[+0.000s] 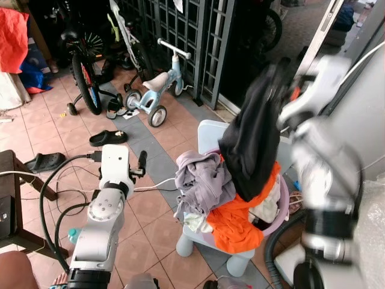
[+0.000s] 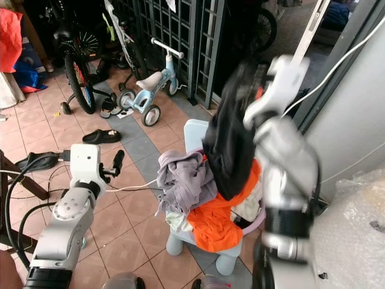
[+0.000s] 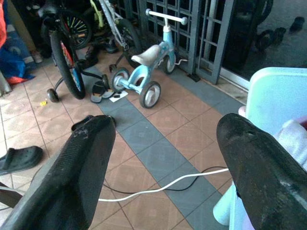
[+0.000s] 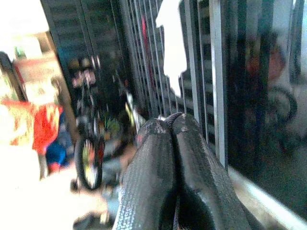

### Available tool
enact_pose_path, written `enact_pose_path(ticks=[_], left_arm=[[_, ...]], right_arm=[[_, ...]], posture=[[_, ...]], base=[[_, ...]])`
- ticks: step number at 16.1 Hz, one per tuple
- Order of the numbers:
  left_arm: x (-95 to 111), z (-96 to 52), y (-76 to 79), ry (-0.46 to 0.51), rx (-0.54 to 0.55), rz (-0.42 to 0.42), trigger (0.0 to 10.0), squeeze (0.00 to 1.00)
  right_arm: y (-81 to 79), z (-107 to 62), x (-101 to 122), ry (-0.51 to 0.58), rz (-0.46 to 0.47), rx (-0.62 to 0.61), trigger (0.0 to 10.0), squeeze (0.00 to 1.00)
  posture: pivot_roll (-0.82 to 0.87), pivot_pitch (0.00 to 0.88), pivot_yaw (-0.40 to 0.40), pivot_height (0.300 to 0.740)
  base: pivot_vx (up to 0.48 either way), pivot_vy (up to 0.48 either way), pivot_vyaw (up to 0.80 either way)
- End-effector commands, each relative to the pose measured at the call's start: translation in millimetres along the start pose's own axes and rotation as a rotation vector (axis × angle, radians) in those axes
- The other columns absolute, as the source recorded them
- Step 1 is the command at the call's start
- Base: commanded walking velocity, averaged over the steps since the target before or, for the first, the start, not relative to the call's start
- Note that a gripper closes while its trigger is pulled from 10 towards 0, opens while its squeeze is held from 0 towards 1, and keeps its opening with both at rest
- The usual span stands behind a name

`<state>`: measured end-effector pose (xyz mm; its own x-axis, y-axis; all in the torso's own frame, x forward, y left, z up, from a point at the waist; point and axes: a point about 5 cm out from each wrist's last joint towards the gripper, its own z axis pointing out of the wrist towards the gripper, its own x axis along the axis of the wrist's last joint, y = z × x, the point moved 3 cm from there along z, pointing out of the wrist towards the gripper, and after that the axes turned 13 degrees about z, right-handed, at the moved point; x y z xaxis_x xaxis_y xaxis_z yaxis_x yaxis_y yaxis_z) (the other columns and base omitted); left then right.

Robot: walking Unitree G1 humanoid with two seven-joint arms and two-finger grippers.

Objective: Clothes washing

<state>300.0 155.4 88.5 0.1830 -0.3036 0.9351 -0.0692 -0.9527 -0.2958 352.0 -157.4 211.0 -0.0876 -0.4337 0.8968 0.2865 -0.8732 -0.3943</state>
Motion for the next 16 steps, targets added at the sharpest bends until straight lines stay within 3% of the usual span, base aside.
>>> enact_pose_path(ticks=[1,3,4,5,7,8,10,11,13,16], left_arm=[[-1.5,-1.7,0.3,-0.003,0.003,0.006,10.0,0.0],[-3.8,-3.7,1.3,-0.011,0.0,0.007,10.0,0.0],[-6.5,-5.8,1.0,-0.018,-0.001,0.009,10.0,0.0],[-7.4,-6.7,1.0,-0.02,-0.001,0.009,10.0,0.0],[-8.9,-8.7,2.4,-0.027,-0.006,0.01,10.0,0.0],[-9.7,-9.8,3.8,-0.031,-0.008,0.009,10.0,0.0],[-10.5,-11.2,3.7,-0.035,-0.007,0.009,10.0,0.0],[-13.1,-13.0,3.8,-0.045,-0.008,0.009,10.0,0.0],[-14.2,-14.5,3.6,-0.05,-0.008,0.012,10.0,0.0],[-15.5,-14.1,2.4,-0.054,-0.001,0.012,10.0,0.0]], right_arm=[[-6.3,-3.7,-1.1,-0.009,-0.008,0.028,0.0,0.0],[4.7,-20.8,-32.9,-0.157,-0.053,-0.009,0.0,0.0],[29.5,-46.5,-67.9,-0.356,-0.193,-0.095,0.0,0.0],[37.9,-55.3,-75.7,-0.405,-0.255,-0.122,0.0,0.0],[57.8,-71.3,-86.9,-0.489,-0.275,-0.22,0.0,0.0],[91.1,-90.9,-92.3,-0.573,-0.362,-0.407,0.0,0.0],[101.1,-99.9,-94.6,-0.61,-0.389,-0.46,0.0,0.0],[108.6,-103.6,-89.9,-0.606,-0.486,-0.493,0.0,0.0],[117.1,-104.3,-79.1,-0.559,-0.541,-0.568,0.0,0.0],[113.6,-109.8,-87.6,-0.59,-0.509,-0.544,0.0,0.0]], posture=[[-0.01,0.0,-0.008,0.74],[-0.01,0.0,-0.009,0.74],[-0.01,0.0,-0.012,0.74],[-0.02,0.0,-0.013,0.74],[-0.02,0.0,-0.016,0.74],[-0.01,0.0,-0.022,0.74],[-0.01,0.0,-0.024,0.74],[0.0,0.0,-0.027,0.74],[0.0,0.0,-0.032,0.74],[0.01,0.0,-0.039,0.74]], base=[[0.0,0.0,0.0],[0.0,0.0,0.0],[0.0,0.0,0.0],[0.0,0.0,0.0],[0.0,0.0,0.0],[0.0,0.0,0.0],[0.0,0.0,0.0],[0.0,0.0,0.0],[0.0,0.0,0.0],[0.0,0.0,0.0]])
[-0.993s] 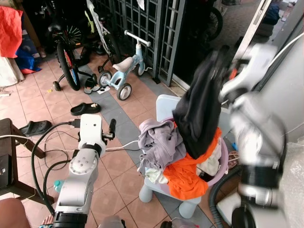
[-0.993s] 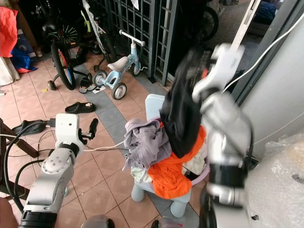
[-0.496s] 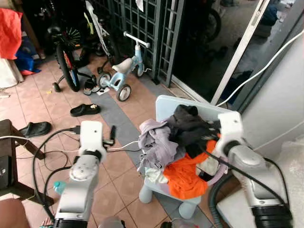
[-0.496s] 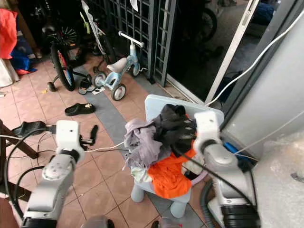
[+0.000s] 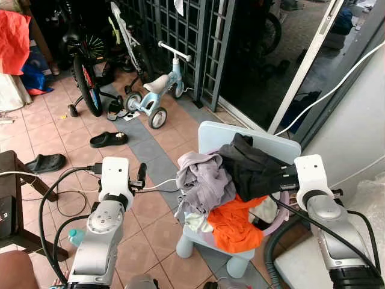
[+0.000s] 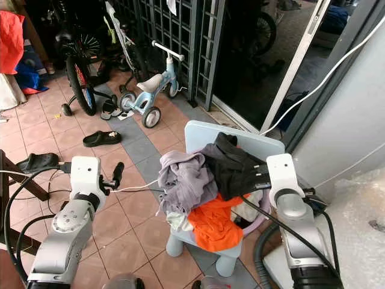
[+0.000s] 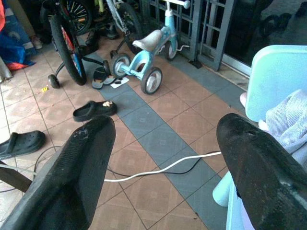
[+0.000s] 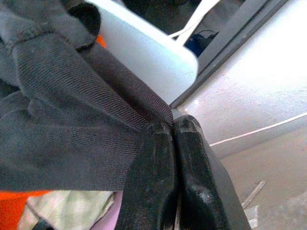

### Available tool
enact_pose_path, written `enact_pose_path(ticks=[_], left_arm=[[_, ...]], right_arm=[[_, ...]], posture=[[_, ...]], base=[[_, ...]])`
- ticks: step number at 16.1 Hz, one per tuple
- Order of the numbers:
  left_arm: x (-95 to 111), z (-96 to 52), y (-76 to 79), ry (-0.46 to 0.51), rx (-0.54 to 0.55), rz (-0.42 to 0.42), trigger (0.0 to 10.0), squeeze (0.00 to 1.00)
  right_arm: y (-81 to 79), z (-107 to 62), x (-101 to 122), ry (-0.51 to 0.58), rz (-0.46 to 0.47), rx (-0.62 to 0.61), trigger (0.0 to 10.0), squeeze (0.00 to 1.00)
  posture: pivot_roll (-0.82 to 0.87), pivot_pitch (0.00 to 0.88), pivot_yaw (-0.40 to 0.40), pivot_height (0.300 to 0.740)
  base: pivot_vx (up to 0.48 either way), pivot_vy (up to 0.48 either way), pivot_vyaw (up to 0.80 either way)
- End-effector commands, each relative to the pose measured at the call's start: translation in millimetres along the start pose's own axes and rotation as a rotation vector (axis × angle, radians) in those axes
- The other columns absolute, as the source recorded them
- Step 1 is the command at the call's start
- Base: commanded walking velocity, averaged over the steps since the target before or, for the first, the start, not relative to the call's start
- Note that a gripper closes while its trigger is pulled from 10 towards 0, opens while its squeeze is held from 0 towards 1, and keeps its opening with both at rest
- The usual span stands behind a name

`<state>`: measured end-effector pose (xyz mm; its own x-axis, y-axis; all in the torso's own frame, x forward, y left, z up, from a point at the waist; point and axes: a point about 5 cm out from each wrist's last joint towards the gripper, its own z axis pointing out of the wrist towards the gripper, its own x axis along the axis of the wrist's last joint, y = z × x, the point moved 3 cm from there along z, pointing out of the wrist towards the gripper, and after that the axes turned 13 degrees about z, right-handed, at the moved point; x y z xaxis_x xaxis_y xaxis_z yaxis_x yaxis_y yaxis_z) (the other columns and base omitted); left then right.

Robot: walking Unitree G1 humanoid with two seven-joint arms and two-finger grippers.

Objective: Clothes washing

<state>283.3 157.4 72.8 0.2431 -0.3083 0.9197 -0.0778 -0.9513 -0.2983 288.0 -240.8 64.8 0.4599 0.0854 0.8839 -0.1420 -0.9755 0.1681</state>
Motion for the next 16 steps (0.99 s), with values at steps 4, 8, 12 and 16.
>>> enact_pose_path(ticks=[4,8,12,16], left_arm=[[8.1,1.2,-5.6,0.021,0.034,-0.004,10.0,0.0],[1.1,-4.8,-7.1,0.001,0.042,-0.004,10.0,0.0],[1.4,-9.5,-9.0,-0.009,0.046,-0.002,10.0,0.0],[-4.4,-21.3,-22.0,-0.034,0.091,0.007,10.0,0.0]], right_arm=[[-24.1,-12.5,-31.1,-0.156,0.047,0.124,0.0,0.0],[-26.2,-25.0,-46.4,-0.247,0.063,0.202,0.0,0.0],[-80.4,-5.1,5.2,-0.089,0.045,0.413,10.0,1.0],[-111.2,8.6,47.7,0.067,0.007,0.524,10.0,1.0]], posture=[[0.03,0.0,-0.063,0.74],[0.04,0.0,-0.075,0.74],[0.08,0.0,-0.083,0.74],[0.15,0.0,-0.111,0.74]], base=[[0.0,0.0,0.0],[0.0,0.0,0.0],[0.0,0.0,0.0],[0.0,0.0,0.0]])
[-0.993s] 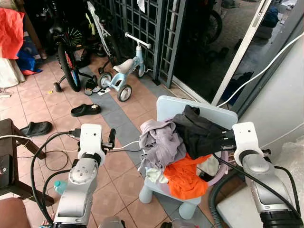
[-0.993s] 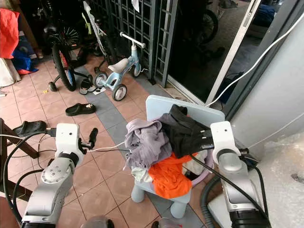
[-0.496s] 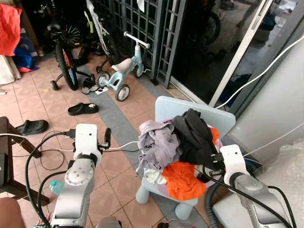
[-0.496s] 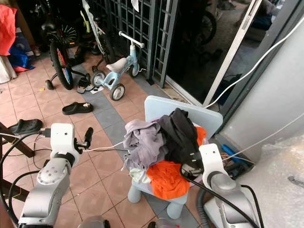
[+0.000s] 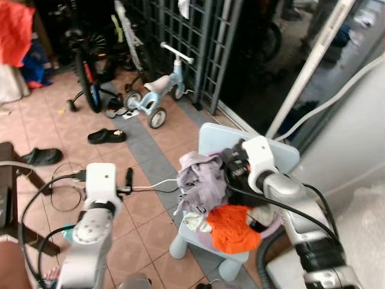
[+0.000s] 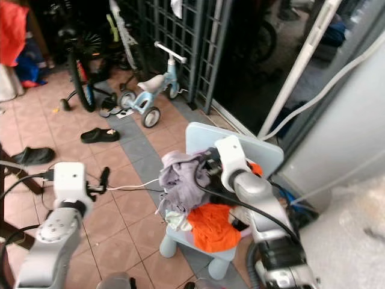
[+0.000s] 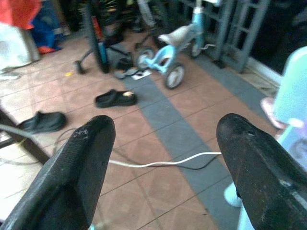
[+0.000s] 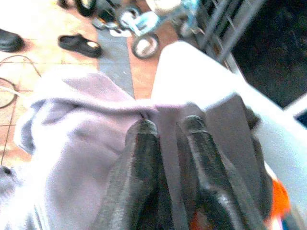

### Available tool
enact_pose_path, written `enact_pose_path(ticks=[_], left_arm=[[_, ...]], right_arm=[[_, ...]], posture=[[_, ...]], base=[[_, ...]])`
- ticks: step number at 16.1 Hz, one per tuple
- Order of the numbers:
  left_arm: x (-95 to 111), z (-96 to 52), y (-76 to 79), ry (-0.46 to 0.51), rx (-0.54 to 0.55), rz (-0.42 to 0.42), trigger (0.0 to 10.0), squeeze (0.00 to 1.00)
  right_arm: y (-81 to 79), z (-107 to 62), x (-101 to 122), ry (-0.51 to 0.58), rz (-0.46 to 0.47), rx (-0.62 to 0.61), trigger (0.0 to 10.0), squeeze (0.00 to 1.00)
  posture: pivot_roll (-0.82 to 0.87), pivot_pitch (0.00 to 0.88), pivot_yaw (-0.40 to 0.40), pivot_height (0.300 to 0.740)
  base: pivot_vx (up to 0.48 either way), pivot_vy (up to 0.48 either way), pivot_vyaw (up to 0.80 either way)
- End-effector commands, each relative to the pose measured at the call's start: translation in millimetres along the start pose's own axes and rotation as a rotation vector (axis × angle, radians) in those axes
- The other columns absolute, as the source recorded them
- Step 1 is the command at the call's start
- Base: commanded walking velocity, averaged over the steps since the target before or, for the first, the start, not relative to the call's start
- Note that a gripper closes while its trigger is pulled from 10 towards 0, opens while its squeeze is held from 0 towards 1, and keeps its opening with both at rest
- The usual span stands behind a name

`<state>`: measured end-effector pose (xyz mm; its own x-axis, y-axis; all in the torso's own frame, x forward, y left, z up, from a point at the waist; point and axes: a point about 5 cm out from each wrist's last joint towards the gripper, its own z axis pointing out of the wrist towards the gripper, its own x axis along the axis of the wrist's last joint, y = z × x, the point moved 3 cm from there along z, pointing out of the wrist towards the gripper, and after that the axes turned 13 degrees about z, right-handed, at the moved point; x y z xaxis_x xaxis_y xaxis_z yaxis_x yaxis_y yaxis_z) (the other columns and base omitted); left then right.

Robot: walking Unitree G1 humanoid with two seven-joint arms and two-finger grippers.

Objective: Clothes washing

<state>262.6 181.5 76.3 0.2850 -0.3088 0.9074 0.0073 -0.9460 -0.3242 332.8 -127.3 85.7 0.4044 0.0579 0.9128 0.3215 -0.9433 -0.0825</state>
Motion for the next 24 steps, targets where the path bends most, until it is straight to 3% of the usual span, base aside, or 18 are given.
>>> enact_pose_path(ticks=[1,3,5,7,10,12,17,18,19,20,21,24], left_arm=[[3.7,-3.8,-2.5,0.003,0.016,0.002,10.0,0.0],[2.6,-7.6,-3.5,-0.003,0.022,0.001,10.0,0.0],[0.5,-13.6,-3.7,-0.013,0.026,0.0,10.0,0.0],[-0.4,-16.8,-4.0,-0.019,0.024,0.004,10.0,0.0],[-1.0,-19.8,-9.4,-0.025,0.02,0.023,10.0,0.0],[0.4,-19.7,-8.5,-0.025,0.012,0.027,10.0,0.0],[-1.0,-23.4,-1.8,-0.035,-0.014,0.024,10.0,0.0],[-1.0,-23.1,-1.1,-0.035,-0.017,0.023,10.0,0.0],[-0.6,-22.5,-0.6,-0.035,-0.018,0.022,10.0,0.0],[-0.4,-21.8,-0.3,-0.036,-0.019,0.022,10.0,0.0],[-0.8,-21.4,-0.3,-0.037,-0.02,0.021,10.0,0.0],[-1.2,-20.6,1.6,-0.039,-0.023,0.017,10.0,0.0]], right_arm=[[-3.7,7.9,1.3,0.008,-0.026,0.027,10.0,1.0],[-6.2,12.9,0.1,0.01,-0.065,0.03,10.0,1.0],[1.4,22.4,-2.7,0.02,-0.153,-0.026,10.0,1.0],[23.3,27.6,-8.8,0.009,-0.191,-0.161,10.0,1.0],[62.0,22.6,-33.0,-0.064,-0.007,-0.391,10.0,1.0],[60.1,23.1,-53.2,-0.134,0.08,-0.384,10.0,1.0],[46.6,24.9,-80.0,-0.24,0.201,-0.356,10.0,1.0],[42.1,25.8,-83.4,-0.256,0.214,-0.335,5.7,1.0],[40.3,26.3,-85.3,-0.262,0.233,-0.325,0.0,0.9],[38.8,26.5,-87.1,-0.271,0.242,-0.318,0.0,0.22],[38.6,25.8,-88.9,-0.277,0.248,-0.319,0.0,0.0],[39.4,24.2,-93.6,-0.293,0.283,-0.329,0.0,0.0]], posture=[[0.17,0.0,-0.119,0.74],[0.18,0.0,-0.125,0.74],[0.2,0.0,-0.131,0.74],[0.22,0.0,-0.128,0.74],[0.22,0.0,-0.115,0.74],[0.21,0.0,-0.113,0.74],[0.2,0.0,-0.11,0.74],[0.2,0.0,-0.111,0.74],[0.2,0.0,-0.112,0.74],[0.19,0.0,-0.112,0.74],[0.19,0.0,-0.113,0.74],[0.18,0.0,-0.111,0.74]], base=[[0.0,0.0,0.0],[0.0,0.0,0.0],[0.0,0.0,0.0],[0.0,0.0,0.0],[0.0,0.0,0.0],[0.0,0.0,0.0],[0.0,0.0,0.0],[0.0,0.0,0.0],[0.0,0.0,0.0],[0.0,0.0,0.0],[0.0,0.0,0.0],[0.0,0.0,0.0]])
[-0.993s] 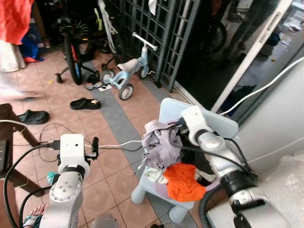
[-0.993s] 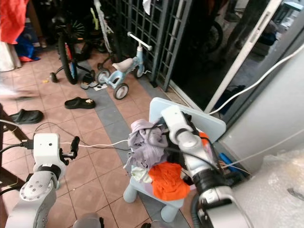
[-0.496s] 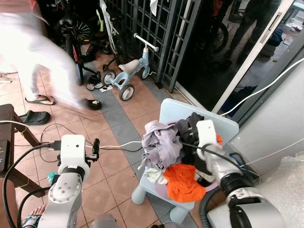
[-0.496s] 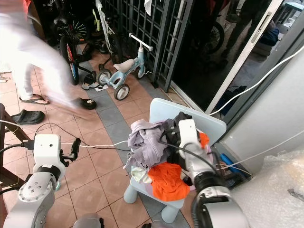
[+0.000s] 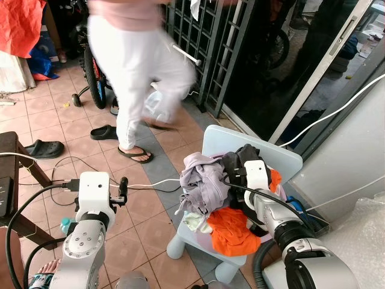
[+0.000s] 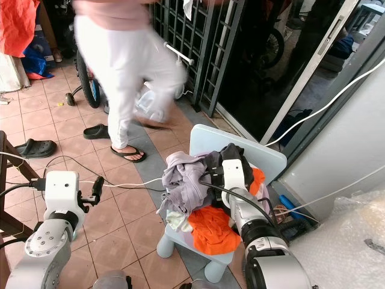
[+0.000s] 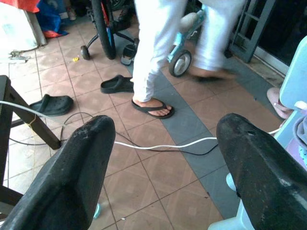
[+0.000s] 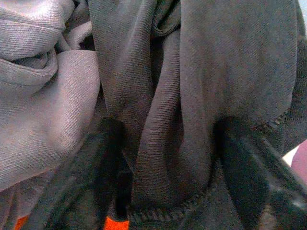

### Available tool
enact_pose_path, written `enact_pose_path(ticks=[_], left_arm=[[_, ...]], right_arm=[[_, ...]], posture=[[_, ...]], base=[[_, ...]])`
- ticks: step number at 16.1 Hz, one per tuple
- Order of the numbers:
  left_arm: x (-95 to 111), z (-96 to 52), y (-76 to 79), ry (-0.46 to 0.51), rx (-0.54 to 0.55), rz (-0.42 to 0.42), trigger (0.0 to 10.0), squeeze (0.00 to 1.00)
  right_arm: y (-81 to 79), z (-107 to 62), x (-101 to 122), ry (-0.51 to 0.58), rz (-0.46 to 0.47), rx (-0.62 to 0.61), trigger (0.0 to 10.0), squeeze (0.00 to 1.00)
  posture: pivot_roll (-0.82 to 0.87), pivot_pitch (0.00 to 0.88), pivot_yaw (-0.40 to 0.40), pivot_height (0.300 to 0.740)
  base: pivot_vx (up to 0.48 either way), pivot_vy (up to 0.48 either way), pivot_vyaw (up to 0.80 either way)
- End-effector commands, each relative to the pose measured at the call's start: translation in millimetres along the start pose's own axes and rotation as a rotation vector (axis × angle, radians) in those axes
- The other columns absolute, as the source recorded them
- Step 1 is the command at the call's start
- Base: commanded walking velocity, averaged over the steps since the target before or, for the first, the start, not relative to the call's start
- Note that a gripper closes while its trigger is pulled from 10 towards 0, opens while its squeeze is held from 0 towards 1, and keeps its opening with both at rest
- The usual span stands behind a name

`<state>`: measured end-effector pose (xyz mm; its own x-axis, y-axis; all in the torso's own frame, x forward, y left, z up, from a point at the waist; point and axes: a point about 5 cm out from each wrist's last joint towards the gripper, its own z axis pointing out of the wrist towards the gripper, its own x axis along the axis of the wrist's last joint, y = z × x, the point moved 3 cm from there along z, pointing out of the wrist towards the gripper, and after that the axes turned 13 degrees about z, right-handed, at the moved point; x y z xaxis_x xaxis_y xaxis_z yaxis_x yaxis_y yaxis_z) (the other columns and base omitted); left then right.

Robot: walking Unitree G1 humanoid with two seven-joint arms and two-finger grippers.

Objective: Clothes washing

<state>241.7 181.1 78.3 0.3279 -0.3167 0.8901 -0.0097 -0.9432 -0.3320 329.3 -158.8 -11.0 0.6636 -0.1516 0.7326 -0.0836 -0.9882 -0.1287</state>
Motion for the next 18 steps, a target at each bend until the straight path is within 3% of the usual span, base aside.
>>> enact_pose_path(ticks=[1,12,15,18], left_arm=[[3.3,0.6,3.3,0.008,-0.012,0.003,10.0,0.0],[9.9,16.1,8.6,0.031,-0.028,0.001,10.0,0.0],[12.4,22.4,10.4,0.051,-0.032,-0.006,10.0,0.0],[24.7,33.3,15.3,0.101,-0.043,-0.012,10.0,0.0]], right_arm=[[5.1,0.2,-2.6,-0.022,0.031,-0.015,0.0,0.0],[14.3,-1.2,-1.1,-0.015,0.137,-0.026,0.0,0.0],[5.2,-3.5,12.7,0.07,0.247,0.052,0.0,0.0],[-0.9,-15.2,29.9,0.211,0.235,0.116,0.0,0.0]], posture=[[0.18,0.0,-0.11,0.74],[0.13,0.0,-0.092,0.74],[0.1,0.0,-0.074,0.74],[0.06,0.0,-0.044,0.74]], base=[[0.0,0.0,0.0],[0.0,0.0,0.0],[0.0,0.0,0.0],[0.0,0.0,0.0]])
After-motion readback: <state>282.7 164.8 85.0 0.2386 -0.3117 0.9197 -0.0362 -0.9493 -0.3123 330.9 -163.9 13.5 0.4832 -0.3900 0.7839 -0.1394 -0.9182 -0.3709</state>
